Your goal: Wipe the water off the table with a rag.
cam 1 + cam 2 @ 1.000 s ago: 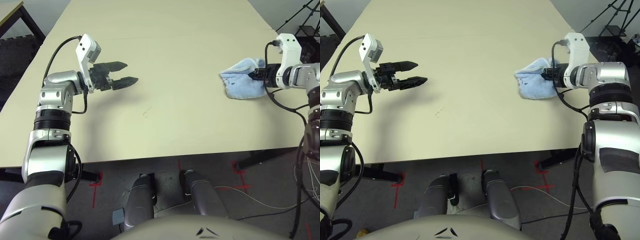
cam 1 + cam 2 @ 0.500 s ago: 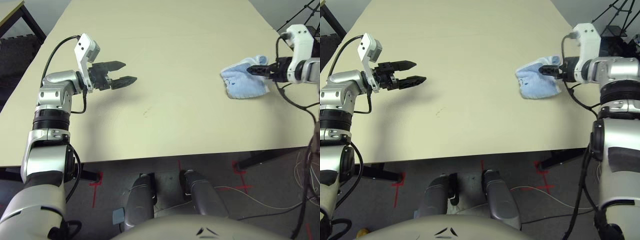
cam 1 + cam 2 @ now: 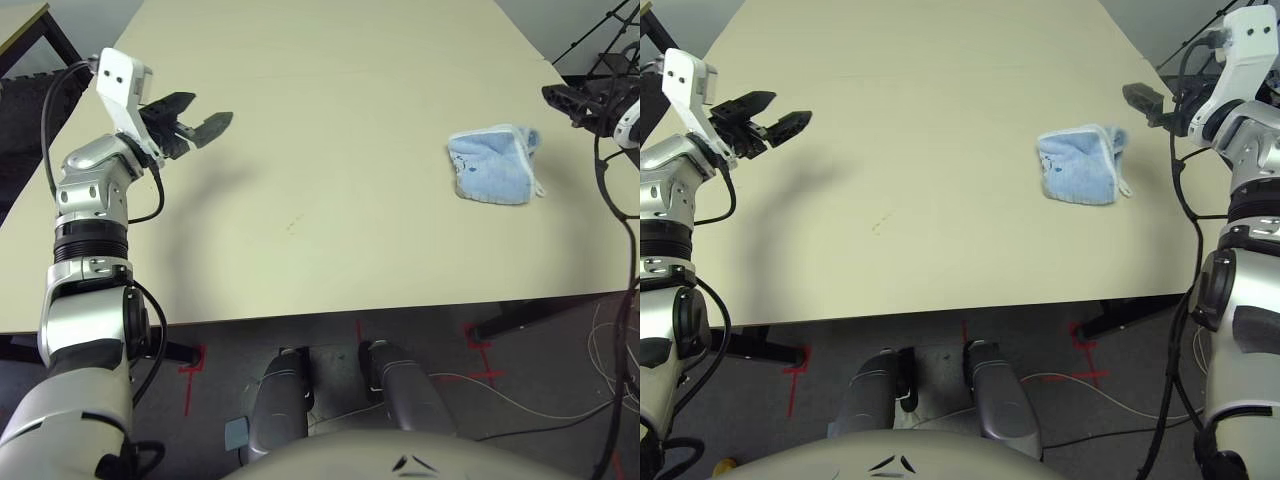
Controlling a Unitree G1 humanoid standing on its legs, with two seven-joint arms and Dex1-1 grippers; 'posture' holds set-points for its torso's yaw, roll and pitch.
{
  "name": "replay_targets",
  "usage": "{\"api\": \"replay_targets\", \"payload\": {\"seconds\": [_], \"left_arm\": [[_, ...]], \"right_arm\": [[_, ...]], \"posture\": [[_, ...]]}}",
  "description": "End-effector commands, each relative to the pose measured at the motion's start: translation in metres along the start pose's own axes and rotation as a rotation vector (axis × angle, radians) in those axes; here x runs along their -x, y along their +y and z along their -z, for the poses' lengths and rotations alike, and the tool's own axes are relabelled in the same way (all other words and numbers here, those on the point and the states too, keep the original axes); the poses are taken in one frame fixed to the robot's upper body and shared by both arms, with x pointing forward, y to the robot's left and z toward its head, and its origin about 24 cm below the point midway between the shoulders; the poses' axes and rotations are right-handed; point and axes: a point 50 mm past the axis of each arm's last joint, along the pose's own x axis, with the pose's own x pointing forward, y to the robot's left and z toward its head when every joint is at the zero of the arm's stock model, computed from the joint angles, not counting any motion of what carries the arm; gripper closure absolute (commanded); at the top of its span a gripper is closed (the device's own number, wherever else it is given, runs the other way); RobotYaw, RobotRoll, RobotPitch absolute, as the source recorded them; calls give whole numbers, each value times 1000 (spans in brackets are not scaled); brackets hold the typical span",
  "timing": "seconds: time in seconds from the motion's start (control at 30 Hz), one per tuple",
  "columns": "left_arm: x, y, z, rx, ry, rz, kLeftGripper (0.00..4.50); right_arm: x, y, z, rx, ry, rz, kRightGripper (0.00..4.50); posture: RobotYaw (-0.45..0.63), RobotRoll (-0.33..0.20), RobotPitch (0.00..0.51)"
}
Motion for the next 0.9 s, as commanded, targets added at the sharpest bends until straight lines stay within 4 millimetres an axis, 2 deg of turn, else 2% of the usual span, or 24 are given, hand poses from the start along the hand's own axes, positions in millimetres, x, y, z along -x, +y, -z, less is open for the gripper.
{"api": "replay_targets", "payload": {"seconds": [0.03,0.27,0.47,0.9], "left_arm": [[10,15,17,29,12,-196,0],[29,29,33,33,1,-452,0],[37,30,43,44,10,-517,0],[35,37,39,38,3,-554,0]], "right_arm": [[7,-6,5,-12,-96,70,27],[14,-9,20,-37,-168,143,27],[20,-14,31,-111,-193,204,27],[21,-14,36,-129,-187,220,27]], "posture": [[-141,0,188],[-120,0,217],[-120,0,221],[-120,0,209]]}}
